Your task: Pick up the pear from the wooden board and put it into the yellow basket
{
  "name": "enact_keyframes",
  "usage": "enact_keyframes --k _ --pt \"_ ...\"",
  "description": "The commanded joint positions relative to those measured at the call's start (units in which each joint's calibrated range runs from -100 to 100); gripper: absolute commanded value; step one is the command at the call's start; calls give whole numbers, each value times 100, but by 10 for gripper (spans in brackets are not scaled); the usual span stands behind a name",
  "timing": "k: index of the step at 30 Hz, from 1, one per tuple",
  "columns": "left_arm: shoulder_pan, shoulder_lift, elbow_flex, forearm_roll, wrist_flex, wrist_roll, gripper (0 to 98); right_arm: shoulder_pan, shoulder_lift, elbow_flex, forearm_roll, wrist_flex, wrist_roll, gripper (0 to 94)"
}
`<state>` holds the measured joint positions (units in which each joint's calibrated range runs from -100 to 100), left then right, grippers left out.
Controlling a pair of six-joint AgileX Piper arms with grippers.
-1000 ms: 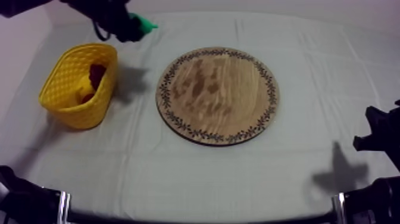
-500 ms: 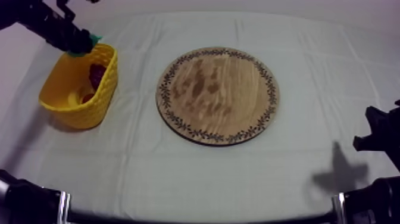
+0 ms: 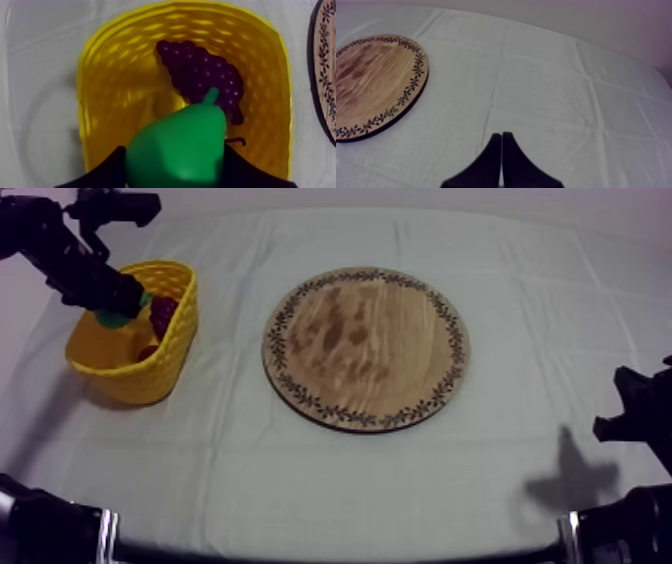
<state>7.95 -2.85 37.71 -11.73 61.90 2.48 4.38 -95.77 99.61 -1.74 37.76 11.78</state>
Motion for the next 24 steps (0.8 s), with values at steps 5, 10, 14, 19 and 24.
enact_keyframes --k 5,10,14,19,24 --pt "-51 -25 14 -25 175 54 812 -1 1 5 1 -2 1 5" --pt "-67 -48 -27 -56 235 84 937 -1 1 5 1 -2 1 5" --pt "-77 -118 -59 -82 242 170 953 -1 1 5 1 -2 1 5" --pt "-56 -378 -92 -164 254 368 920 -1 1 5 1 -2 1 5" --pt "-50 -843 -42 -216 195 521 826 -1 1 5 1 -2 1 5"
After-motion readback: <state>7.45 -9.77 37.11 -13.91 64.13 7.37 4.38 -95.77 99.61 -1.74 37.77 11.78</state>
